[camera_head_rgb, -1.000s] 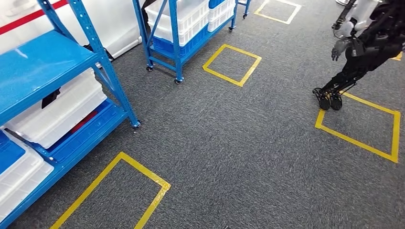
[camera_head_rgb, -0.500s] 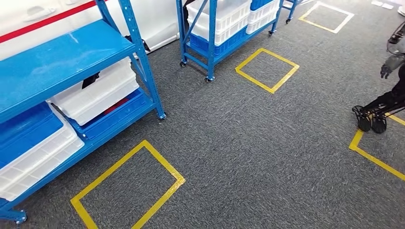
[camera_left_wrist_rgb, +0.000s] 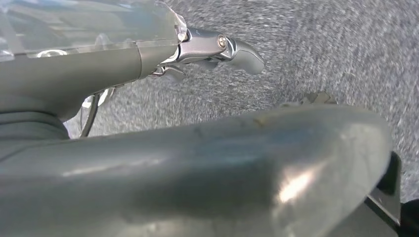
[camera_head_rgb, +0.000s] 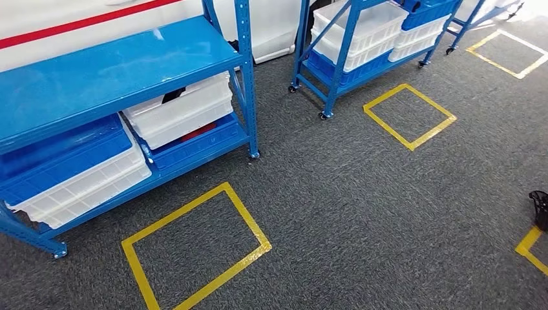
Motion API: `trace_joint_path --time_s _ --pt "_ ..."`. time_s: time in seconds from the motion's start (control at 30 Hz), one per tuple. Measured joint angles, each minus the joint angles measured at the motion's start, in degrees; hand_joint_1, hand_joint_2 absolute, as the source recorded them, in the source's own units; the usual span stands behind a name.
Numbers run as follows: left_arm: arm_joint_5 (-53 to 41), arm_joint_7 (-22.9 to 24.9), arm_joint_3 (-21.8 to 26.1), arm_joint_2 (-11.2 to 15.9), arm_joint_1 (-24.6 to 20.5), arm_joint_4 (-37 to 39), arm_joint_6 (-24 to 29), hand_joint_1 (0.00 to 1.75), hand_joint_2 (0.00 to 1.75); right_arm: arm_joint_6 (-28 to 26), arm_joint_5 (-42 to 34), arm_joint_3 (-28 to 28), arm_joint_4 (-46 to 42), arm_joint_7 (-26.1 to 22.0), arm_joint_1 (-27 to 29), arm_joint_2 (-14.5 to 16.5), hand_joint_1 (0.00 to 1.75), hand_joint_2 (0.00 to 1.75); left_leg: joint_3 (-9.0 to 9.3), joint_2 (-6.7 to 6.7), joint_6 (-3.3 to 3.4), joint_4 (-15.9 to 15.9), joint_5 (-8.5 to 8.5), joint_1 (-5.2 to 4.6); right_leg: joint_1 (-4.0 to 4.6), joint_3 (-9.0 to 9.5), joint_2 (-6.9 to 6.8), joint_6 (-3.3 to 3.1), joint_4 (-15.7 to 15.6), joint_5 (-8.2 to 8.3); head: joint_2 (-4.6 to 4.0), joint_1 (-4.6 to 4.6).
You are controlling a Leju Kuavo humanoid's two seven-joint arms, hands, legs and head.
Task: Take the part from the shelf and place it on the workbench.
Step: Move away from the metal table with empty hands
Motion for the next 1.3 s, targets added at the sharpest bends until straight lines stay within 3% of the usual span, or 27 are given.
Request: trace_joint_path --time_s 0.03,0.1,0.17,0.2,0.23,0.27,0.3,0.33,0.4,0.47,0.5,0.57,0.63,0.7,0.77,0.83,0.9,0.97,1.0,1.07,1.13,1.2,1.27,1.3 --pt "0.23 0.10 0.00 -0.04 0.00 0.00 0.02 0.00 0.00 0.05 0.03 -0.02 0.00 0.02 0.03 0.00 0.00 1.75 0.20 -0.92 -0.14 0.15 -0.09 0.06 -0.06 1.07 0.30 0.02 -2.65 2.41 0.00 0.01" --pt "0.53 0.26 0.01 -0.16 -0.07 -0.02 0.11 0.00 0.00 -0.03 0.11 -0.03 0.08 0.07 0.28 0.04 0.00 1.75 0.09 -2.64 -0.60 0.68 -0.22 0.13 -0.36 3.46 2.86 0.12 -9.03 6.37 0.00 0.00" --pt "0.68 0.35 0.02 -0.22 -0.21 -0.08 0.26 0.00 0.00 -0.13 0.15 -0.05 0.20 0.08 0.42 0.11 0.00 1.75 -0.92 -3.97 -1.25 1.17 0.09 0.13 -0.56 4.43 5.38 -0.32 -12.74 6.75 0.00 -0.01" --pt "0.80 0.38 0.02 -0.22 -0.18 -0.10 0.36 0.00 0.00 -0.15 0.16 -0.07 0.25 0.08 0.38 0.16 0.00 1.75 -1.44 -4.57 -1.63 1.24 0.37 0.11 -0.50 4.39 5.63 -0.78 -13.37 6.46 0.00 -0.01" --pt "0.93 0.39 0.02 -0.20 -0.04 -0.13 0.45 0.00 0.00 -0.16 0.19 -0.08 0.23 0.08 0.35 0.24 0.00 1.75 -1.85 -5.10 -1.97 1.18 0.64 0.13 -0.55 4.49 5.07 -1.38 -13.91 6.23 0.00 -0.01" --pt "1.06 0.39 0.02 -0.17 0.16 -0.13 0.53 0.00 0.00 -0.15 0.24 -0.09 0.22 0.08 0.33 0.32 0.00 1.75 -2.11 -4.72 -2.28 1.28 0.65 0.05 -0.57 4.49 4.45 -1.91 -14.04 6.40 0.00 -0.02" --pt "1.19 0.39 0.02 -0.15 0.32 -0.13 0.58 0.00 0.00 -0.14 0.30 -0.09 0.22 0.09 0.35 0.39 0.00 1.75 -2.55 -3.47 -2.59 2.04 0.17 -0.05 -0.63 4.60 3.67 -2.30 -14.26 6.58 0.00 -0.01" --pt "1.26 0.39 0.02 -0.13 0.36 -0.13 0.61 0.00 0.00 -0.13 0.36 -0.09 0.23 0.10 0.42 0.45 0.00 1.75 -3.45 -1.81 -2.88 3.85 -0.87 -0.10 -0.67 4.70 2.78 -2.65 -14.46 6.71 0.00 -0.01" --pt "1.38 0.39 0.02 -0.15 0.22 -0.13 0.68 0.00 0.00 -0.11 0.45 -0.10 0.25 0.12 0.57 0.46 0.00 1.75 -6.74 1.18 -3.41 10.77 -4.19 0.07 -0.40 4.81 0.83 -3.04 -14.55 6.66 0.00 -0.01" --pt "1.49 0.39 0.02 -0.15 0.24 -0.13 0.82 0.00 0.00 -0.09 0.51 -0.11 0.26 0.13 0.66 0.46 0.00 1.75 -9.73 1.79 -3.67 16.93 -5.93 0.34 -0.18 4.98 -1.10 -3.19 -14.54 6.38 0.00 -0.02" --pt "1.53 0.39 0.02 -0.15 0.36 -0.13 0.90 0.00 0.00 -0.08 0.54 -0.11 0.26 0.14 0.68 0.46 0.00 1.75 -9.86 1.90 -3.64 17.23 -5.27 0.39 -0.11 5.20 -1.95 -3.20 -14.54 6.16 0.00 -0.02" --pt "1.58 0.39 0.02 -0.13 0.54 -0.14 1.08 0.00 0.00 -0.10 0.60 -0.11 0.26 0.16 0.75 0.46 0.00 1.75 -6.90 2.77 -3.02 11.31 -1.44 0.17 0.04 5.98 -3.48 -3.13 -14.55 5.52 0.00 -0.02" --pt "1.59 0.39 0.02 -0.05 0.40 -0.21 1.22 0.00 0.00 -0.14 0.65 -0.11 0.27 0.16 0.94 0.47 0.00 1.75 -3.32 5.54 -1.65 4.58 0.68 -0.71 0.26 6.57 -4.83 -2.81 -14.59 4.81 0.00 -0.01" --pt "1.63 0.39 0.02 0.04 0.19 -0.28 1.26 0.00 0.00 -0.17 0.67 -0.11 0.28 0.17 1.04 0.48 0.00 1.75 -2.24 6.96 -0.58 2.30 0.22 -1.52 0.43 6.72 -6.14 -2.34 -14.77 4.43 0.00 -0.02" --pt "1.67 0.39 0.03 0.11 0.27 -0.30 1.23 0.00 0.00 -0.22 0.67 -0.11 0.27 0.16 0.92 0.45 0.00 1.75 -1.97 5.68 -0.20 1.36 0.18 -1.38 0.55 7.26 -6.96 -1.84 -15.12 4.08 0.00 -0.02" --pt "1.66 0.32 0.04 0.17 0.38 -0.31 1.15 0.00 0.00 -0.35 0.68 -0.16 0.26 0.09 0.86 0.36 0.00 1.75 -1.19 4.29 0.08 0.29 0.37 -0.77 0.51 6.75 -4.48 -1.17 -13.04 2.69 0.00 -0.02" --pt "1.57 0.15 0.04 0.18 0.22 -0.31 1.07 0.00 0.00 -0.30 0.68 -0.32 0.26 -0.07 0.69 0.23 0.00 1.75 -0.71 2.96 0.26 -0.24 0.47 -0.37 0.31 3.36 -1.06 -0.57 -6.29 -0.11 0.00 -0.02" --pt "1.52 -0.01 0.04 0.19 0.19 -0.31 1.03 0.00 0.00 0.10 0.67 -0.59 0.26 -0.27 0.38 0.10 0.00 1.75 -0.43 1.53 0.25 -0.24 0.36 -0.16 0.27 -0.08 -0.14 -0.16 0.30 -1.73 0.00 -0.02" --pt "1.55 -0.08 0.04 0.20 0.29 -0.31 1.02 0.00 0.00 0.29 0.68 -0.71 0.26 -0.35 0.29 0.06 0.00 1.75 -0.18 0.69 0.17 -0.20 0.26 -0.02 0.29 -0.44 -0.03 0.00 1.01 -0.91 0.00 -0.01" --pt "1.65 -0.26 0.04 0.22 0.48 -0.31 0.96 0.00 0.00 0.43 0.76 -0.84 0.27 -0.40 0.35 0.02 0.00 1.75 0.30 -1.12 -0.23 0.13 -0.01 0.32 0.10 1.50 0.58 0.34 -3.69 3.75 0.00 -0.01" --pt "1.67 -0.55 0.04 0.31 0.59 -0.31 0.84 0.00 0.00 0.27 0.84 -0.93 0.34 -0.44 0.60 0.04 0.00 1.75 -0.13 -2.79 -0.88 0.81 -0.08 0.47 -0.47 3.60 3.90 0.79 -9.75 7.22 0.00 -0.01" --pt "1.69 -0.88 0.04 0.45 0.72 -0.32 0.78 0.00 0.00 0.13 0.84 -1.05 0.43 -0.55 0.66 0.10 0.00 1.75 -1.57 -4.15 -1.59 1.40 0.45 0.38 -0.81 3.93 6.53 0.28 -12.45 7.00 0.00 -0.02" --pt "1.73 -1.18 0.04 0.67 1.08 -0.33 0.85 0.00 0.00 0.07 0.84 -1.17 0.39 -0.72 0.60 0.20 0.00 1.75 -2.61 -5.24 -2.19 1.55 1.01 0.39 -0.80 3.88 5.62 -0.89 -13.44 6.60 0.00 -0.04" --pt "1.76 -1.29 0.04 0.78 1.34 -0.33 0.91 0.00 0.00 0.05 0.85 -1.22 0.35 -0.80 0.62 0.25 0.00 1.75 -2.93 -4.59 -2.46 1.91 0.88 0.27 -0.82 3.96 4.87 -1.31 -13.56 6.75 0.00 -0.05"
